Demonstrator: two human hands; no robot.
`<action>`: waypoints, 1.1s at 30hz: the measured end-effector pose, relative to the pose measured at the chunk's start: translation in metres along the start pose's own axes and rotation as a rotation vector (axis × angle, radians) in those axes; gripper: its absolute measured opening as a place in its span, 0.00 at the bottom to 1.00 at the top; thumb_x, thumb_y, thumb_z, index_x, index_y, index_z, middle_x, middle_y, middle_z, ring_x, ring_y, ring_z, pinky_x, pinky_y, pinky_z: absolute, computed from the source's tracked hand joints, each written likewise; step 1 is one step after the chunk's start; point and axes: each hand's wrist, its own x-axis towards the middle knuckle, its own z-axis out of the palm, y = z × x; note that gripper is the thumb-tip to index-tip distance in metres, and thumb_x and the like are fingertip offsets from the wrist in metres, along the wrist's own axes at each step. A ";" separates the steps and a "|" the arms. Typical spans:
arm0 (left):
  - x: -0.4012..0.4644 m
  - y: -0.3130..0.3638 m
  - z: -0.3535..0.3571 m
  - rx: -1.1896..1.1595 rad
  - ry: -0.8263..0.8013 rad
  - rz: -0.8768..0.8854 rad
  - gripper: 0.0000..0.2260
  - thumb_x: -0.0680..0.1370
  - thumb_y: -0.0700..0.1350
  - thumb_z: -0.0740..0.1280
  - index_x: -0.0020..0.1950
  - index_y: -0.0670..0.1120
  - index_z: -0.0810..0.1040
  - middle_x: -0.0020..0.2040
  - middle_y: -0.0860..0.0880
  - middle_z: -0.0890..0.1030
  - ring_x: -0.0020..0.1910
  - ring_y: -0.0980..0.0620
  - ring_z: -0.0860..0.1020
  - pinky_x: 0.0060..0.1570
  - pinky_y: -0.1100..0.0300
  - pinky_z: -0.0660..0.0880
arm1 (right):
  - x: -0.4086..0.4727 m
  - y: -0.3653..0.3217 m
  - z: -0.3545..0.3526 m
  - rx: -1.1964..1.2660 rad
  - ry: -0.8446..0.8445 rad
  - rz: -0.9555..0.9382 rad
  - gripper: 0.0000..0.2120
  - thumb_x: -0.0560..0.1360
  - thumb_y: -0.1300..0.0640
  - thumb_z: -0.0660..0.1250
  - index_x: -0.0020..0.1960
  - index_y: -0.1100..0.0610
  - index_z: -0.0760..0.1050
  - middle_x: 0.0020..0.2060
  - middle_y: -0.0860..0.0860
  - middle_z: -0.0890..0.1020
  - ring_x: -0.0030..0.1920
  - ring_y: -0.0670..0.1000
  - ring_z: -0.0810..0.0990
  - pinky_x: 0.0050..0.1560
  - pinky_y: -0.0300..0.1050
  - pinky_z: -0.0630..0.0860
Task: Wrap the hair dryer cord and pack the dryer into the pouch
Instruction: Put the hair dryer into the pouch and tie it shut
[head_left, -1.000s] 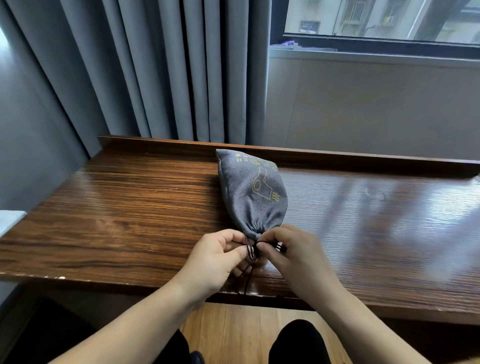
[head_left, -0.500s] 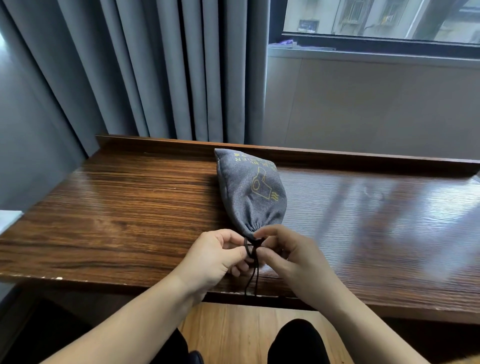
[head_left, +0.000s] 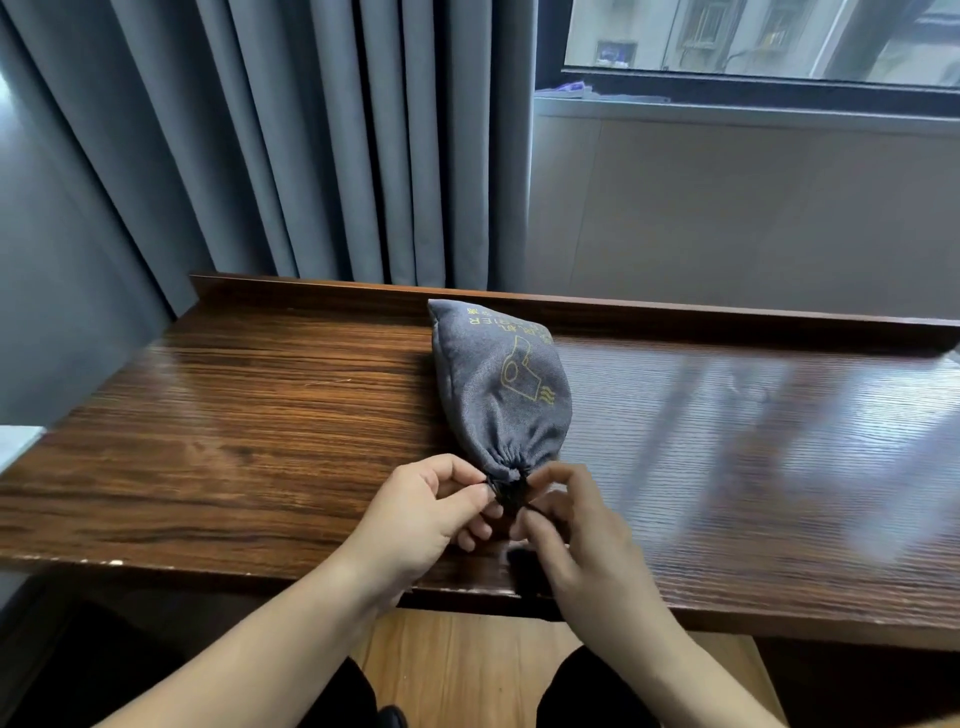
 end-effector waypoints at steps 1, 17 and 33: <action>0.000 0.000 -0.002 0.017 0.010 0.008 0.05 0.78 0.33 0.67 0.44 0.40 0.77 0.34 0.44 0.83 0.30 0.51 0.79 0.29 0.62 0.75 | 0.002 0.000 -0.004 0.004 0.011 -0.008 0.11 0.77 0.60 0.66 0.55 0.47 0.69 0.37 0.44 0.83 0.40 0.43 0.81 0.42 0.32 0.70; 0.004 0.004 -0.032 0.179 0.133 0.088 0.06 0.78 0.35 0.67 0.41 0.41 0.77 0.28 0.44 0.77 0.28 0.49 0.75 0.31 0.55 0.74 | 0.027 0.026 -0.054 -0.124 0.078 0.091 0.10 0.76 0.54 0.70 0.36 0.49 0.78 0.27 0.46 0.79 0.27 0.42 0.73 0.31 0.32 0.65; 0.001 0.025 -0.013 0.549 -0.047 0.863 0.02 0.75 0.38 0.66 0.45 0.42 0.78 0.54 0.46 0.82 0.66 0.45 0.74 0.67 0.54 0.68 | 0.020 0.002 -0.065 -0.294 -0.045 -0.260 0.06 0.77 0.45 0.64 0.45 0.45 0.76 0.38 0.39 0.79 0.43 0.43 0.76 0.43 0.35 0.70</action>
